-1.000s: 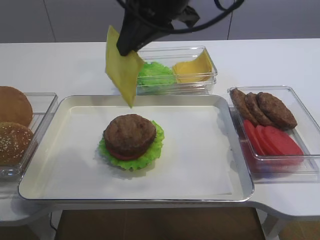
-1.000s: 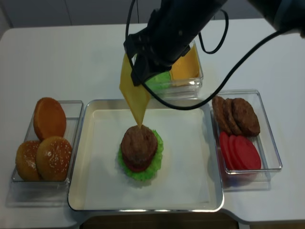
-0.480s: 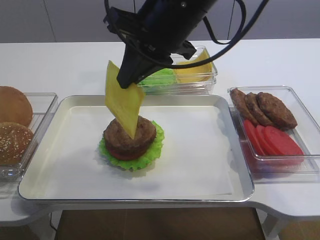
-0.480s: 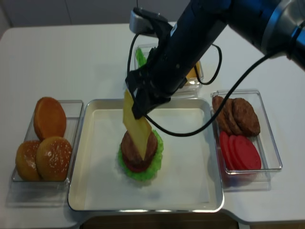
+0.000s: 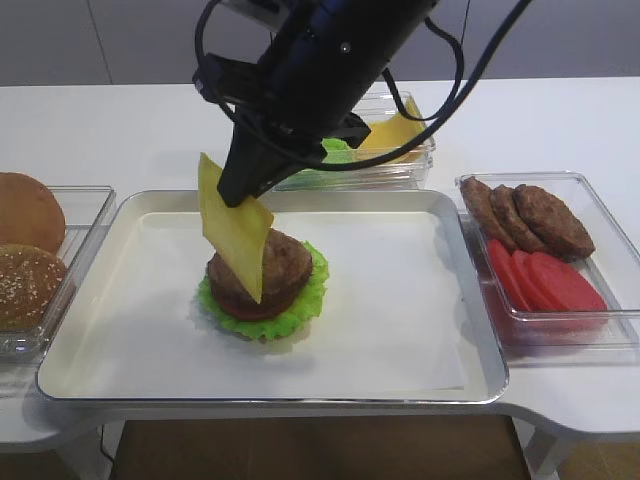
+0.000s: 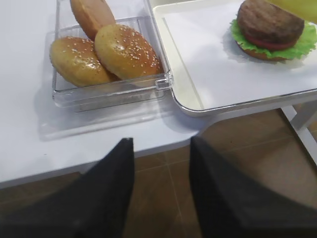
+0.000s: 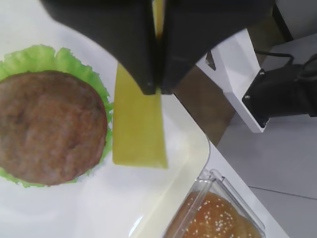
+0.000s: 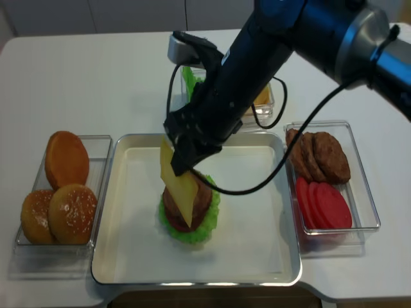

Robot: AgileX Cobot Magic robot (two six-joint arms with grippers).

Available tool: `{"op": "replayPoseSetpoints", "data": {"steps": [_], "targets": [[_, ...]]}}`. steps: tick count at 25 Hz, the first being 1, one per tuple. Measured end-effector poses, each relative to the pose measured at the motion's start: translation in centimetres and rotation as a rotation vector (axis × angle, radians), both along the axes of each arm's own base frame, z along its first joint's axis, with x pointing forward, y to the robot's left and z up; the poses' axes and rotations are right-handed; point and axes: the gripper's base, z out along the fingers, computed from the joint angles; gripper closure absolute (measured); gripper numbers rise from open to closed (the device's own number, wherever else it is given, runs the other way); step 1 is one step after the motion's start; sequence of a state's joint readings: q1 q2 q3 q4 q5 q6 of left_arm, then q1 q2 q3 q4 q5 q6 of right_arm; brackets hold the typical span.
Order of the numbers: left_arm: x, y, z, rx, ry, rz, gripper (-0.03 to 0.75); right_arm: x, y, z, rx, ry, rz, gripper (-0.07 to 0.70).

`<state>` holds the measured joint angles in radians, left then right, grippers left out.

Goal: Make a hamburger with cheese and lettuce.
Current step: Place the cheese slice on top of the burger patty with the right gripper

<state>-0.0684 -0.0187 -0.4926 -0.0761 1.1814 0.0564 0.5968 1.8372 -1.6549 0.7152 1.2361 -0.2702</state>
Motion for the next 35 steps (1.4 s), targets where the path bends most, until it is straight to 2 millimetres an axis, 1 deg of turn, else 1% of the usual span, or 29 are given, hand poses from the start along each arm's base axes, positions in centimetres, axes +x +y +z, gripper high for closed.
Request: {"op": "replayPoseSetpoints", "data": {"steps": [7, 17, 27, 35], "targets": [[0.0, 0.0, 0.0, 0.000, 0.000, 0.000, 0.433, 0.5, 0.7, -1.6, -0.009, 0.029, 0.017, 0.605], [0.0, 0.0, 0.0, 0.000, 0.000, 0.000, 0.433, 1.1, 1.1, -3.2, -0.029, 0.055, 0.021, 0.605], [0.0, 0.0, 0.0, 0.000, 0.000, 0.000, 0.433, 1.2, 0.9, -3.4, -0.049, 0.027, 0.036, 0.605], [0.0, 0.0, 0.0, 0.000, 0.000, 0.000, 0.433, 1.8, 0.7, -3.7, -0.083, -0.042, 0.015, 0.605]]}}
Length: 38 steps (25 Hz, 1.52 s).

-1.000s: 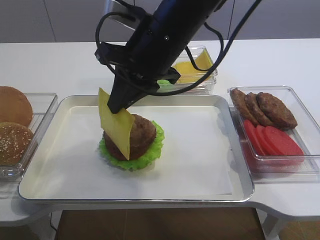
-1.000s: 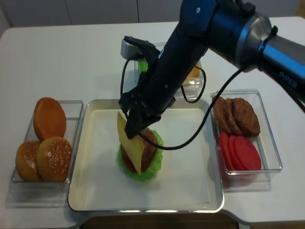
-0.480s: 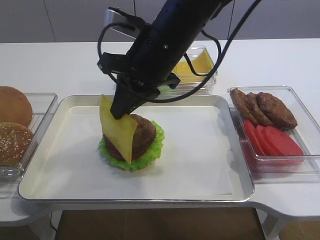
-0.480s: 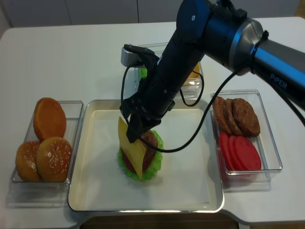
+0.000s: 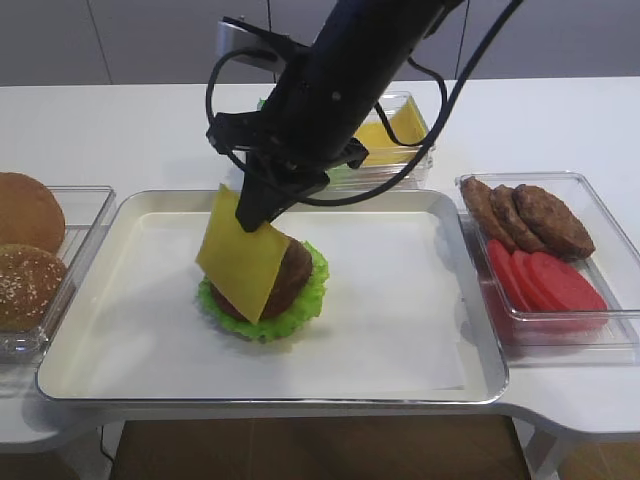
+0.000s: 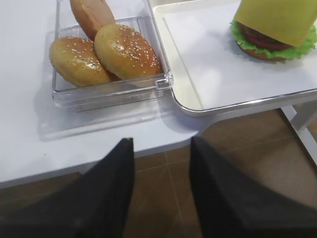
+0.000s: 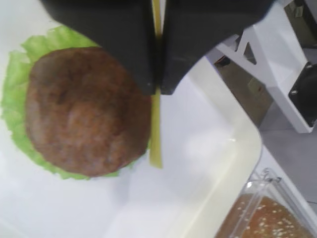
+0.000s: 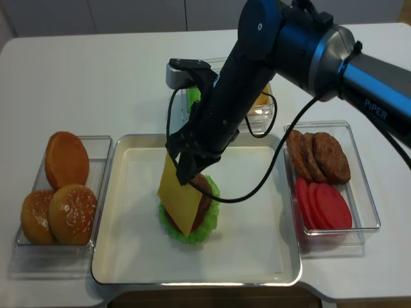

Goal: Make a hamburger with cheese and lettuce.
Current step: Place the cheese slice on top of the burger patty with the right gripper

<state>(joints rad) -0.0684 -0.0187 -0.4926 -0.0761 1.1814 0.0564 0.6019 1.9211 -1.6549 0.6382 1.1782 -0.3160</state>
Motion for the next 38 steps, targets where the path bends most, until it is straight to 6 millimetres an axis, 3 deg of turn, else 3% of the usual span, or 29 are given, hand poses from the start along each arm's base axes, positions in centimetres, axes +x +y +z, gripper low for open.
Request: {"op": "replayPoseSetpoints", "data": {"steps": [27, 38], "targets": [[0.0, 0.0, 0.0, 0.000, 0.000, 0.000, 0.433, 0.8, -0.6, -0.7, -0.091, -0.053, -0.054, 0.600], [0.0, 0.0, 0.0, 0.000, 0.000, 0.000, 0.433, 1.1, -0.5, -1.2, -0.104, -0.062, -0.060, 0.412]]}}
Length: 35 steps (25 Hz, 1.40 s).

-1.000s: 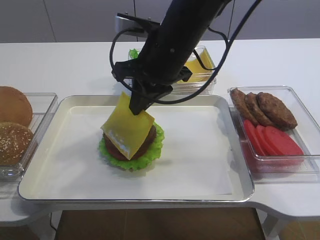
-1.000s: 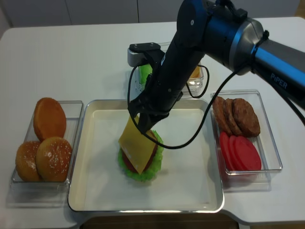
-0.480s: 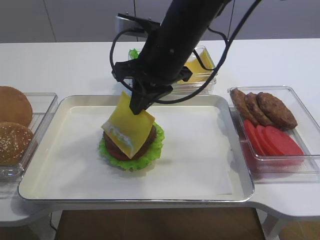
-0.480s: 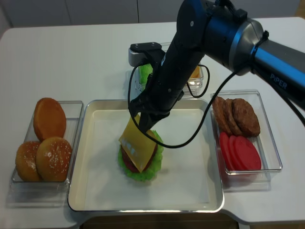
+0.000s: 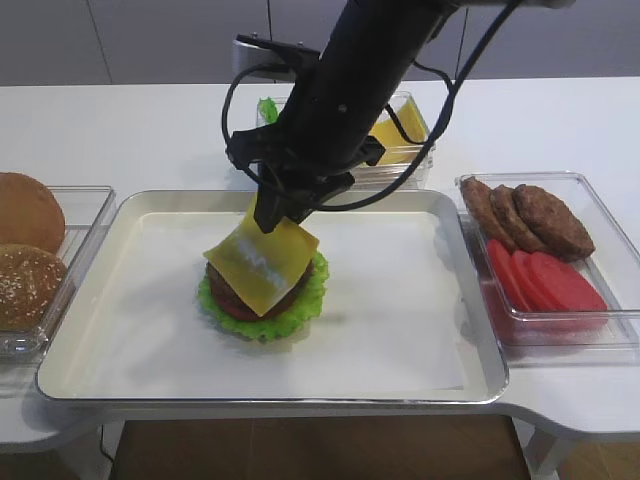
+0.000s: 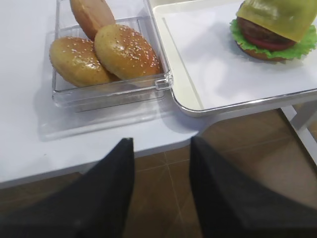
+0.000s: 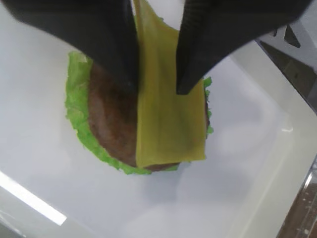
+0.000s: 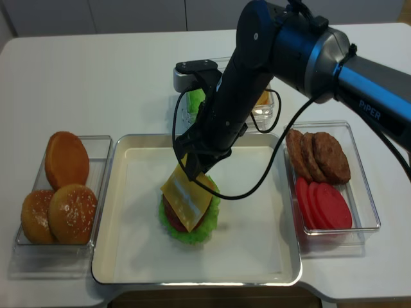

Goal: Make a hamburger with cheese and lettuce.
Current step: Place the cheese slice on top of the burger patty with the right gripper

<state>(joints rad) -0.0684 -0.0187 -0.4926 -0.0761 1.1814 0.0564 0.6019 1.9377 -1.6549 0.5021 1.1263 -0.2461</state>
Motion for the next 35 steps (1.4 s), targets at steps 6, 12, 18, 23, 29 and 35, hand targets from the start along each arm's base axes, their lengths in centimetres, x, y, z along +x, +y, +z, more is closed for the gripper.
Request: {"op": "replayPoseSetpoints", "data": {"steps": [6, 12, 18, 23, 29, 35], "targets": [[0.0, 0.0, 0.0, 0.000, 0.000, 0.000, 0.433, 0.3, -0.2, -0.1, -0.022, -0.033, -0.002, 0.200], [0.0, 0.0, 0.0, 0.000, 0.000, 0.000, 0.433, 0.7, -0.8, -0.4, -0.091, -0.065, -0.024, 0.099], [0.0, 0.0, 0.0, 0.000, 0.000, 0.000, 0.433, 0.9, -1.1, 0.1, -0.124, -0.092, -0.050, 0.095], [0.0, 0.0, 0.0, 0.000, 0.000, 0.000, 0.433, 1.3, -2.0, 1.5, -0.236, -0.121, -0.067, 0.095], [0.0, 0.0, 0.0, 0.000, 0.000, 0.000, 0.433, 1.8, -2.9, 2.8, -0.315, -0.189, -0.122, 0.095], [0.0, 0.0, 0.0, 0.000, 0.000, 0.000, 0.433, 1.3, -3.7, 4.6, -0.321, -0.235, -0.153, 0.095]]}}
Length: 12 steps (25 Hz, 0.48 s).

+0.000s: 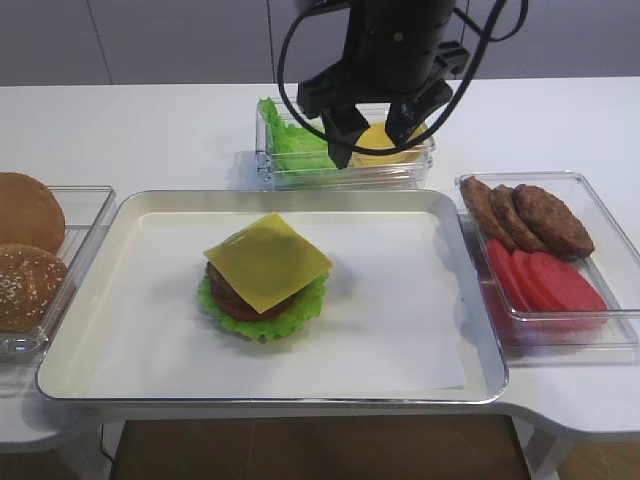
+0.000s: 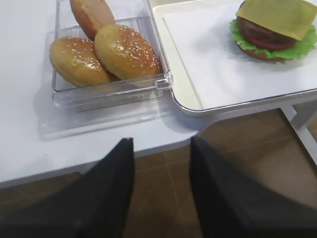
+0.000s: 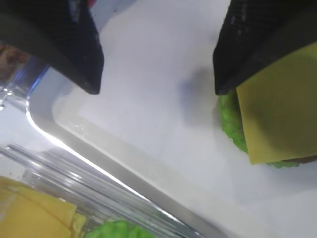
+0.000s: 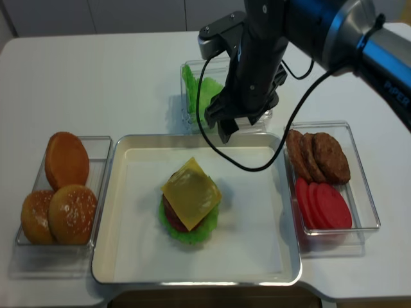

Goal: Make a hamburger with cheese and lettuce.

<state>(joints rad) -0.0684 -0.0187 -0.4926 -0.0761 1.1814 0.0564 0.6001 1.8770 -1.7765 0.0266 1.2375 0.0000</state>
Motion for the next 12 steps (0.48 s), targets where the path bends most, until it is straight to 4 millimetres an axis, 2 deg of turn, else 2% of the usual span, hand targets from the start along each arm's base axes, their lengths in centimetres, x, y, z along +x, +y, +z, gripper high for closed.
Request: {"op": "replayPoseSetpoints", "data": {"steps": [5, 12], "targets": [[0.0, 0.0, 0.0, 0.000, 0.000, 0.000, 0.433, -1.6, -1.7, 1.8, -0.024, -0.049, -0.032, 0.095], [0.0, 0.0, 0.0, 0.000, 0.000, 0.000, 0.433, -6.2, -5.0, 4.1, -0.003, -0.069, -0.086, 0.095]]}}
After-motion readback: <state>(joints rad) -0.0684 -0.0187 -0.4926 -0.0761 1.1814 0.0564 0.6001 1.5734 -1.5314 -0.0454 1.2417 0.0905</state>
